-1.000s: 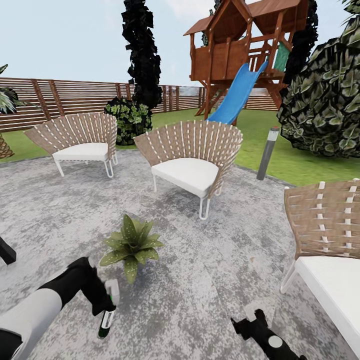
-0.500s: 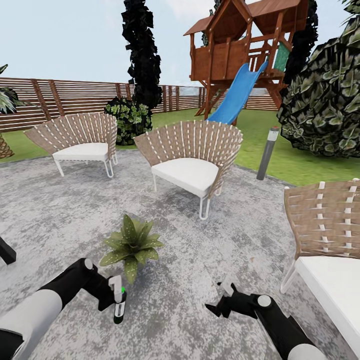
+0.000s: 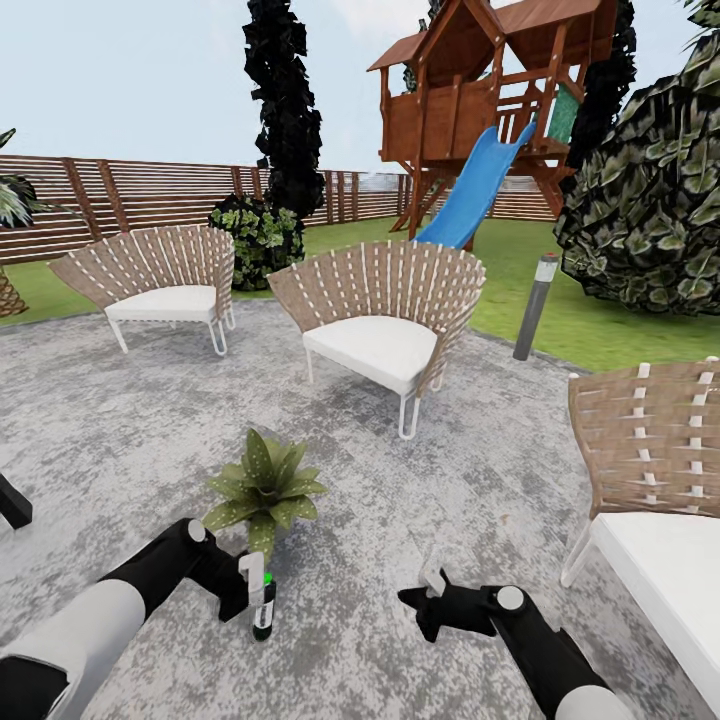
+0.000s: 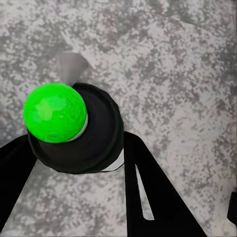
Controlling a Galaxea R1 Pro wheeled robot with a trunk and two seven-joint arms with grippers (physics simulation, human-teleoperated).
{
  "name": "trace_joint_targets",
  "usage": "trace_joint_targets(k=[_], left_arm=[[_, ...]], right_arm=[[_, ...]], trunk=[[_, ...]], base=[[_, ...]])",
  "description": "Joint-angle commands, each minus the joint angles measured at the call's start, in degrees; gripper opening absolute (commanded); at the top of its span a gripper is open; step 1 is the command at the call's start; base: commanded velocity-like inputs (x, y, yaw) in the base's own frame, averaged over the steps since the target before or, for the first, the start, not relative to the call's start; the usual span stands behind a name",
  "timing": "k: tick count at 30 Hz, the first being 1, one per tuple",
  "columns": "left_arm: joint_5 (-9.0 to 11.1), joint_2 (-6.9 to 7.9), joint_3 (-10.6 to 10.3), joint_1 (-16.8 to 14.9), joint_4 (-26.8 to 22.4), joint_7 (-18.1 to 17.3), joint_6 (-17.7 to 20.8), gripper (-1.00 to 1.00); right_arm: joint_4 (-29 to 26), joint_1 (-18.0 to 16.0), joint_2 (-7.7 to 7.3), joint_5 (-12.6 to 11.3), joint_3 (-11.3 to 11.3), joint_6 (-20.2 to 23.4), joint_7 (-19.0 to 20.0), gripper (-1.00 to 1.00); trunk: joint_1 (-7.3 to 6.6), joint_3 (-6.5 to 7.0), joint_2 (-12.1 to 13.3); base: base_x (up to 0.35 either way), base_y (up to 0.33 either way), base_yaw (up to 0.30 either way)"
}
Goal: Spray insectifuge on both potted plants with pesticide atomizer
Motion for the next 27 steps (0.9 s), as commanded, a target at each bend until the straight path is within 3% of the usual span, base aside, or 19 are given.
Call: trace_joint_targets(k=[1, 3, 6, 12, 19, 27], left_arm=[[-0.1, -0.16, -0.2, 0.0, -0.1, 0.7, -0.2, -1.00], [-0.2, -0.70, -0.3, 0.1, -0.1, 1.4, -0.4, -1.00], [-0.4, -2.35, -0.5, 0.1, -0.1, 1.6, -0.5, -1.00], [-0.7, -4.64, -0.7, 0.1, -0.2, 1.6, -0.5, -1.00], [-1.0, -6.84, -5.3, 0.1, -0.6, 1.5, -0.4, -1.00], [-1.1, -8.52, -6.8, 0.1, -0.9, 1.4, -0.4, -1.00]], right_arm=[[-0.1, 0.0, 0.27, 0.6, 1.2, -0.6, 0.3, -1.00], [-0.5, 0.0, 0.74, 0.6, 4.3, -0.5, 0.5, -1.00], [-1.5, -0.1, 0.99, 0.5, 6.4, -0.5, 0.6, -1.00], [-2.7, -0.1, 1.21, 0.4, 7.0, -0.5, 0.7, -1.00], [-2.8, -0.1, 2.76, 0.5, 7.1, -0.5, 0.7, -1.00], [-2.9, -0.2, 3.59, 0.5, 7.1, -0.5, 0.7, -1.00]], trunk=[[-0.01, -0.05, 0.0], [-0.01, -0.05, 0.0], [-0.01, -0.05, 0.0], [-0.01, -0.05, 0.0], [-0.01, -0.05, 0.0], [-0.01, -0.05, 0.0]], base=[[0.000, 0.000, 0.000], [0.000, 0.000, 0.000], [0.000, 0.000, 0.000], [0.000, 0.000, 0.000], [0.000, 0.000, 0.000], [0.000, 0.000, 0.000]])
